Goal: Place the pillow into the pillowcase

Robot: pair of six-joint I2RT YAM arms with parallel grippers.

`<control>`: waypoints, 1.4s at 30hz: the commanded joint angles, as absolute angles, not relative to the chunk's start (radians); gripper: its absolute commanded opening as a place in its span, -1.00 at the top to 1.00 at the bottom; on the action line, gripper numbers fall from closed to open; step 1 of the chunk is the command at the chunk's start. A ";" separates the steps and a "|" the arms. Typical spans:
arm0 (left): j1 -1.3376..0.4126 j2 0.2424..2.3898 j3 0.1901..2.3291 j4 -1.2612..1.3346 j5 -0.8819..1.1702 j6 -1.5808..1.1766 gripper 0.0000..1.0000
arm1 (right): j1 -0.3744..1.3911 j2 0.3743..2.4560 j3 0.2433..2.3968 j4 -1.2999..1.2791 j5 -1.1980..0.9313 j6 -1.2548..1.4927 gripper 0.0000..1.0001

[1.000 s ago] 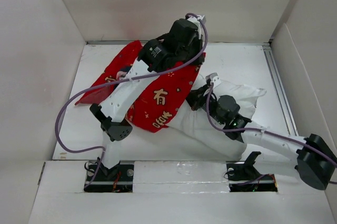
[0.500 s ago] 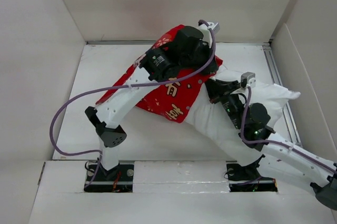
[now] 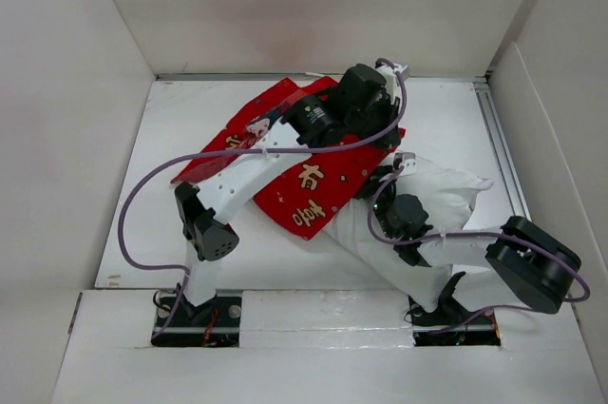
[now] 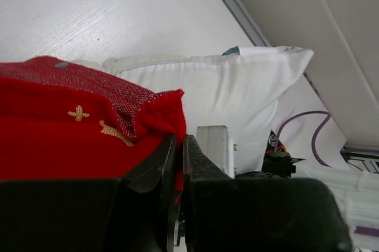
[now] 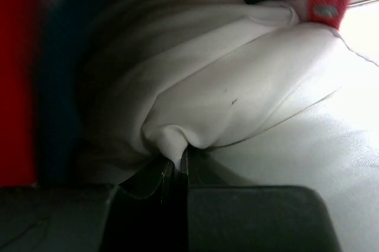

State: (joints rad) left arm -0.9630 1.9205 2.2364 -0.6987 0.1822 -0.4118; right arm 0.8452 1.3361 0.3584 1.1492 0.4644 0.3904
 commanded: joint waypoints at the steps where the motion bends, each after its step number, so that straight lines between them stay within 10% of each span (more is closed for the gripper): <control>1: -1.003 1.948 2.188 -0.606 0.275 -0.434 1.00 | 0.857 1.382 0.383 1.321 0.460 0.454 1.00; 15: -1.006 2.123 2.435 -0.457 0.604 -0.543 1.00 | 0.830 1.382 0.354 1.376 0.470 0.385 1.00; 17: -1.006 2.093 2.404 -0.489 0.495 -0.519 1.00 | 0.819 1.323 0.400 1.213 0.425 0.385 0.51; 18: -0.970 2.060 2.355 -0.505 0.398 -0.518 1.00 | 0.819 1.289 0.425 1.112 0.445 0.373 0.00; 19: -0.947 2.043 2.318 -0.505 0.368 -0.518 1.00 | 0.846 1.248 0.486 0.983 0.486 0.373 -0.99; 31: -0.755 1.896 2.042 -0.437 0.341 -0.537 1.00 | 0.910 0.795 0.830 -0.654 0.740 0.814 -1.00; 42: -0.787 1.876 2.140 -0.451 0.353 -0.537 1.00 | 0.882 0.978 0.555 -0.204 0.463 0.721 -1.00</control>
